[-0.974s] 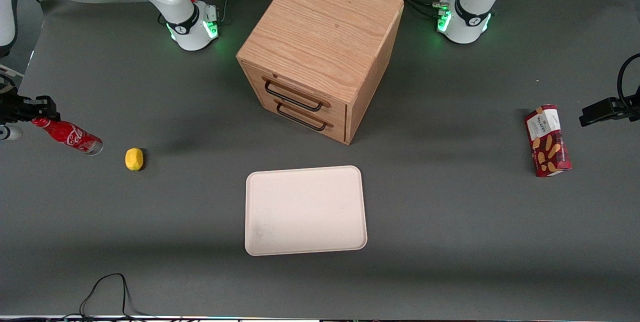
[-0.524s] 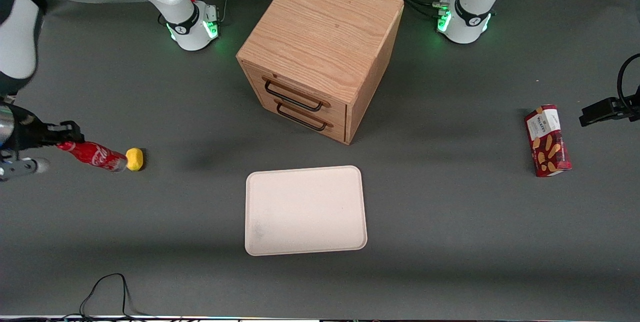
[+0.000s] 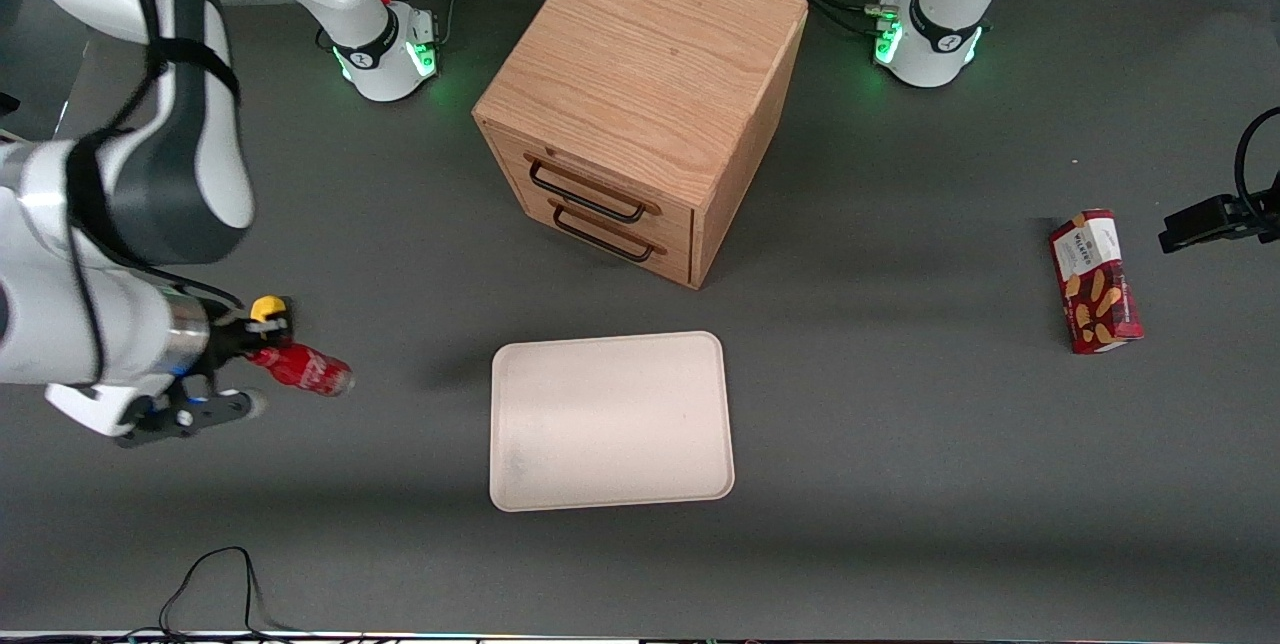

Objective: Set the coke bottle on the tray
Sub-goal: 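Lift the bottle and carry it with the right gripper to the tray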

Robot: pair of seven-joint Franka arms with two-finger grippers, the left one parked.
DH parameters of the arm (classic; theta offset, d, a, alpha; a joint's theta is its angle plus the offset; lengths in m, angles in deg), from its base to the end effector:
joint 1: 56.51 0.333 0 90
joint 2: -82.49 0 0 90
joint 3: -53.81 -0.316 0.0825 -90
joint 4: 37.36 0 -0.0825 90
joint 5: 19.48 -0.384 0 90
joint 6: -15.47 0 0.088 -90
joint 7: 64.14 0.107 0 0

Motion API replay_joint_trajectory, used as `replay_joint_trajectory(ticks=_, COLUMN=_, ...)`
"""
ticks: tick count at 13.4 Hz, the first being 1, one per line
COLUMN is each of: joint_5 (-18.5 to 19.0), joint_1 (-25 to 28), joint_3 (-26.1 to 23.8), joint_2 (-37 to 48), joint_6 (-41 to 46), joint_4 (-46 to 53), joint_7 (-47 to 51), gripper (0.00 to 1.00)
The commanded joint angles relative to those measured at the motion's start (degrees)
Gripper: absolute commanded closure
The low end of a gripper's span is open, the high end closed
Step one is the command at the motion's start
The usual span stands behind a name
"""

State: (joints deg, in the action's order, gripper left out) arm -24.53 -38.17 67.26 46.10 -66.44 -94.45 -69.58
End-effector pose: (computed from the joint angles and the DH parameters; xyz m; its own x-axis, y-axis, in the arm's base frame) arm 0.6950 0.1223 0.4819 0.9595 0.2072 -0.1909 0.2172 -0.9756 0.0324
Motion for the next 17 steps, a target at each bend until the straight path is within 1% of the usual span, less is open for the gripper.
replay_joint_trajectory(ticks=1, joint_5=-1.2, joint_1=-0.8, joint_3=-3.8, joint_2=-6.1, joint_6=-2.7, joint_4=6.4, joint_7=6.4, gripper=1.00)
replay_joint_trajectory(ticks=4, joint_5=-1.0, joint_1=-0.4, joint_3=-7.1, joint_2=-9.9, joint_6=-8.0, joint_4=8.6, joint_7=13.2, gripper=1.00)
replay_joint_trajectory(ticks=7, joint_5=-1.0, joint_1=-0.4, joint_3=-9.4, joint_2=-12.2, joint_6=-13.4, joint_4=8.8, joint_7=14.1, gripper=1.00)
replay_joint_trajectory(ticks=12, joint_5=-0.5, joint_1=2.0, joint_3=-9.8, joint_2=-15.5, joint_6=-17.4, joint_4=10.1, joint_7=17.2, gripper=1.00)
replay_joint_trajectory(ticks=17, joint_5=-0.5, joint_1=2.7, joint_3=-9.8, joint_2=-17.1, joint_6=-20.6, joint_4=10.0, joint_7=18.1, gripper=1.00)
